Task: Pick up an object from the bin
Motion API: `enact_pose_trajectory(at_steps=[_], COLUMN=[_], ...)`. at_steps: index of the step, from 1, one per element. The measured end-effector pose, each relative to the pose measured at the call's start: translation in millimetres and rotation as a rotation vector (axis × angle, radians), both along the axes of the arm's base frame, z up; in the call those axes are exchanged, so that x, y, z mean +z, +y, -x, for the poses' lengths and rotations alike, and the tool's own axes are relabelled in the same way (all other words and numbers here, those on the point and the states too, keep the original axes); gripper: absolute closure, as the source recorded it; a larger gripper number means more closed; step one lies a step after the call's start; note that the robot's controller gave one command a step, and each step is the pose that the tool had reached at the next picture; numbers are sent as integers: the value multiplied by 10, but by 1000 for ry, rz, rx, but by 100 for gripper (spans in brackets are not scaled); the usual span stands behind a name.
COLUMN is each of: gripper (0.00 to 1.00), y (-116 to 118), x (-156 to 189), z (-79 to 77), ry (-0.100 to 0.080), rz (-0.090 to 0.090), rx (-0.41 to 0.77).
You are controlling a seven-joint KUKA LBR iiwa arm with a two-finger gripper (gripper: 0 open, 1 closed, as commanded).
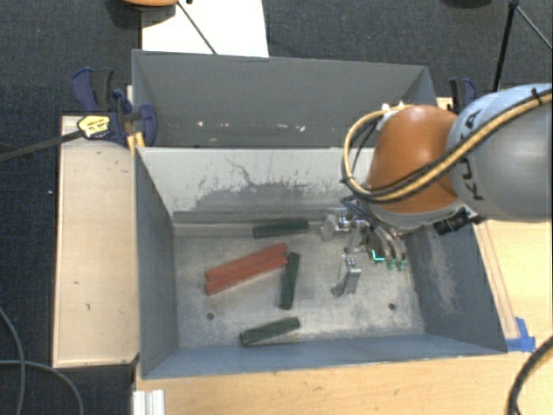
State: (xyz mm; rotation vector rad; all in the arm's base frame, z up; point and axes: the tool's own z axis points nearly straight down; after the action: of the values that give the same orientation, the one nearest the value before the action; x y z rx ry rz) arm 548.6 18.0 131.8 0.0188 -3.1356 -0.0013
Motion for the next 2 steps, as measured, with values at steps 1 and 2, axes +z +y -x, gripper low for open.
enact_pose_trajectory(at_steps=[1, 2], gripper=[0, 0], y=[0, 257], x=[45, -188], z=[-19, 22], ry=[-8, -14], rz=[0, 2], rx=[0, 184])
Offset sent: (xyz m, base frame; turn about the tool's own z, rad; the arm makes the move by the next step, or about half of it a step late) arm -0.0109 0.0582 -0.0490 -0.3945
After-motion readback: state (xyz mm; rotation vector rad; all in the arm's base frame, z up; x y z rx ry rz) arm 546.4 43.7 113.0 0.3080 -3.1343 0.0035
